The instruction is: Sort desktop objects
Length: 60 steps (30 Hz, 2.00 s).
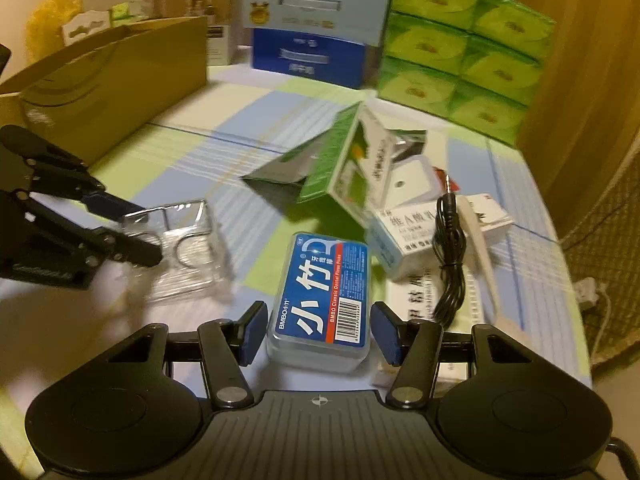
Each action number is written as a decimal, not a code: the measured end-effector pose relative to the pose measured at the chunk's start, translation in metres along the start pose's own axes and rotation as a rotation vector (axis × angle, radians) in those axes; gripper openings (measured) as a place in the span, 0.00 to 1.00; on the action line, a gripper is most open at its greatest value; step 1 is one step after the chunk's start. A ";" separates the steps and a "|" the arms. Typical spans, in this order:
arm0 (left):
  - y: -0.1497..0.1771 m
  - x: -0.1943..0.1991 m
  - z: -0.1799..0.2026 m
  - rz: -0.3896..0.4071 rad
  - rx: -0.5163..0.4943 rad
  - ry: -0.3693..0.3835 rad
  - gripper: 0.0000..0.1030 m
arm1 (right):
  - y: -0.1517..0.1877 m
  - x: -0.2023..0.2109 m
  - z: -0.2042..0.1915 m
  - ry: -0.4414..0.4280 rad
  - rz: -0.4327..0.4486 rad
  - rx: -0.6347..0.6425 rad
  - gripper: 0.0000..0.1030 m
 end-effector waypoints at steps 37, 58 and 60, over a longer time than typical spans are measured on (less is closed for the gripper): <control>-0.012 0.048 -0.009 0.044 0.172 -0.096 0.25 | -0.028 0.034 -0.005 -0.053 0.005 -0.082 0.52; -0.062 0.235 -0.187 0.151 0.199 -0.456 0.25 | -0.205 0.037 -0.167 -0.312 0.168 -0.025 0.52; -0.058 0.238 -0.210 0.139 0.212 -0.480 0.25 | -0.216 0.020 -0.188 -0.334 0.159 -0.020 0.52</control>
Point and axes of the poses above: each gripper's, at about its wrist camera, not at the fingertips, and x roughly against the way its jaws point, z to its right, y to its underside, the point moved 9 cm from there along -x, roughly the way its jaws point, and after that the axes turned 11 degrees about z, right-handed, at the moved point
